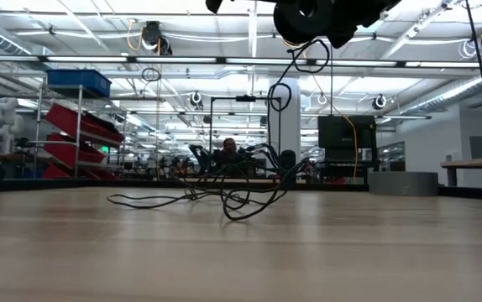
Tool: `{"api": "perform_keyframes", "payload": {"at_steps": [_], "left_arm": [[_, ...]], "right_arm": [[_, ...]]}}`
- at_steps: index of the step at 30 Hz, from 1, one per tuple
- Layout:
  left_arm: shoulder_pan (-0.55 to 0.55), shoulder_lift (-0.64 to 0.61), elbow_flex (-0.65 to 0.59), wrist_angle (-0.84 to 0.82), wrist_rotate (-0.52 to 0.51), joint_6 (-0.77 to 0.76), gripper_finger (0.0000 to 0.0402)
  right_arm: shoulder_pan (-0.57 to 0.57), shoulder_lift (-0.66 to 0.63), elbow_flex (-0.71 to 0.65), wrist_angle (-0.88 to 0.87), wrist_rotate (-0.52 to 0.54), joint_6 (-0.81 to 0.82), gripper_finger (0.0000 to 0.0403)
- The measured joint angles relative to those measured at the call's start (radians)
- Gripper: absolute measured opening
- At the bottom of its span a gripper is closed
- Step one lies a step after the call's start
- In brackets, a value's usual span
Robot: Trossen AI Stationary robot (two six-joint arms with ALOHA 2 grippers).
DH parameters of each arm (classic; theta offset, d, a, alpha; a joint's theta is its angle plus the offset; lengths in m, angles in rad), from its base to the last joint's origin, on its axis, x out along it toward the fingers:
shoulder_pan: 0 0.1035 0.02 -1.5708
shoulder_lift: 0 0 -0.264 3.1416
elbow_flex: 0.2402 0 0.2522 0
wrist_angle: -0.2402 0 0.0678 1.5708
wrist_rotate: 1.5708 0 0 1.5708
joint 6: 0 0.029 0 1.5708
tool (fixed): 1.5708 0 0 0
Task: Coil cords
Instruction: Coil the black wire onto the spool
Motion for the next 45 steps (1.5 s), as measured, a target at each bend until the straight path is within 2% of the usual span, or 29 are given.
{"api": "perform_keyframes", "payload": {"at_steps": [8, 16, 21, 25, 31, 35, 45], "left_arm": [[-0.006, -0.025, 0.0, -0.003, 0.0, 0.016, 0.0004], [-0.023, -0.082, 0.0, -0.053, 0.013, 0.024, 0.0003], [-0.026, -0.115, 0.0, -0.049, 0.1, 0.051, 0.0002], [-0.026, -0.131, 0.0, 0.005, 0.167, 0.09, 0.0002], [-0.032, -0.157, 0.0, 0.033, 0.201, 0.097, 0.0001], [-0.038, -0.162, 0.0, 0.036, 0.21, 0.102, 0.0001], [-0.045, -0.162, 0.0, 0.034, 0.21, 0.113, 0.0001]], "right_arm": [[0.001, -0.034, 0.0, 0.0, -0.004, -0.001, 0.0014], [0.001, -0.203, 0.001, -0.043, -0.01, -0.028, 0.006], [0.021, -0.261, -0.002, 0.02, -0.023, -0.025, 0.0085], [0.064, -0.246, -0.047, 0.242, -0.115, -0.043, 0.0103], [0.099, -0.188, -0.123, 0.481, -0.095, -0.047, 0.0116], [0.099, -0.144, -0.125, 0.511, -0.031, -0.028, 0.0116], [0.099, -0.08, -0.125, 0.561, -0.034, -0.022, 0.0116]]}}
